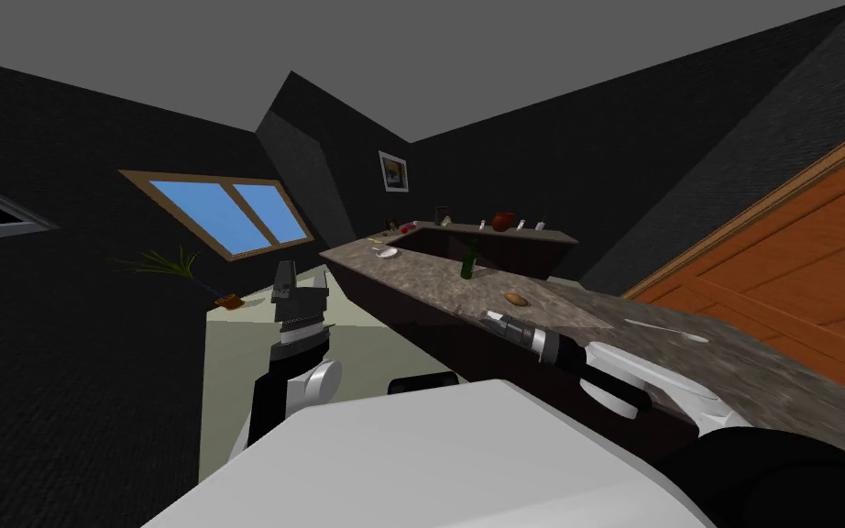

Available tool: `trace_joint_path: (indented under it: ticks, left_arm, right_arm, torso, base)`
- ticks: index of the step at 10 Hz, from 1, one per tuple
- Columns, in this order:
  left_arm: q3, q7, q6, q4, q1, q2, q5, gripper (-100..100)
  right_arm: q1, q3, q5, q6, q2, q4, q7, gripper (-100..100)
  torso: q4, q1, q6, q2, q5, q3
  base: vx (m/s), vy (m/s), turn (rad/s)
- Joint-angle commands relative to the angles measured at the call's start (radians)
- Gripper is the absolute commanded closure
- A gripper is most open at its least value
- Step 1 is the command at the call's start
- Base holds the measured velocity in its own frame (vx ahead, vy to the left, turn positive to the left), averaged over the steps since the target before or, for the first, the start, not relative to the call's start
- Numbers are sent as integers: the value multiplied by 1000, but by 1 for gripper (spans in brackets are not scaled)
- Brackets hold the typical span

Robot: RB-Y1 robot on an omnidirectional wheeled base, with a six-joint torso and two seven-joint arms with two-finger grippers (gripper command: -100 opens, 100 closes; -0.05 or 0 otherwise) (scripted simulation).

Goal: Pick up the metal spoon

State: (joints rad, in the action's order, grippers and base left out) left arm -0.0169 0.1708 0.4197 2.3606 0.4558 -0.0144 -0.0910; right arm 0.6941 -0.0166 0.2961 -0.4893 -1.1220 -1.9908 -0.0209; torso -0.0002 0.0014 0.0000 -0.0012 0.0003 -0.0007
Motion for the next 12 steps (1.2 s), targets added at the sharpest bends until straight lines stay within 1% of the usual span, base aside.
trace_joint_path:
  ticks: [1, 2, 3, 4, 5, 6, 7, 8, 9, 10, 11, 12]
  left_arm:
    - [0, 0, 0, 0, 0, 0, 0, 0]
    - [0, 0, 0, 0, 0, 0, 0, 0]
    - [0, 0, 0, 0, 0, 0, 0, 0]
    - [0, 0, 0, 0, 0, 0, 0, 0]
    - [0, 0, 0, 0, 0, 0, 0, 0]
    - [0, 0, 0, 0, 0, 0, 0, 0]
    - [0, 0, 0, 0, 0, 0, 0, 0]
    - [0, 0, 0, 0, 0, 0, 0, 0]
    - [0, 0, 0, 0, 0, 0, 0, 0]
    - [0, 0, 0, 0, 0, 0, 0, 0]
    - [0, 0, 0, 0, 0, 0, 0, 0]
    - [0, 0, 0, 0, 0, 0, 0, 0]
  right_arm:
    - [7, -6, 9, 3, -46, 11, -4, -100]
    - [19, -15, 23, 1, -78, 41, -12, -100]
    - [19, -15, 23, 1, -105, 41, -12, -100]
    - [31, -23, 37, -1, -139, 71, -19, -100]
    - [31, -23, 37, -1, -164, 71, -19, -100]
    - [42, -32, 51, -3, -198, 102, -26, -100]
    - [42, -32, 51, -3, -222, 102, -26, -100]
    - [53, -40, 64, -6, -252, 133, -33, -100]
    - [53, -40, 64, -6, -279, 133, -33, -100]
    - [63, -50, 77, -9, -307, 164, -38, -100]
    - [63, -50, 77, -9, -335, 164, -38, -100]
    - [74, -61, 88, -12, -370, 195, -44, -100]
  torso:
    - [0, 0, 0, 0, 0, 0]
    - [0, 0, 1, 0, 0, 0]
    - [0, 0, 0, 0, 0, 0]
    - [0, 0, 1, 0, 0, 0]
    - [0, 0, 0, 0, 0, 0]
    - [0, -1, 1, 0, 0, 0]
    - [0, -1, 0, 0, 0, 0]
    - [0, -1, 1, 0, 0, 0]
    - [0, -1, 0, 0, 0, 0]
    - [0, -1, 1, 0, 0, 0]
    - [0, -1, 0, 0, 0, 0]
    - [0, -1, 1, 0, 0, 0]
  base:
    - [23, 19, 78]
    - [25, 23, 141]
    - [20, 16, 103]
    - [21, 22, 177]
    - [20, 15, 92]
    - [29, 13, 149]
    - [24, 7, 94]
    - [29, 9, 137]
    - [22, 3, 91]
    - [22, 5, 196]
    - [23, -4, 59]
    - [25, -2, 125]
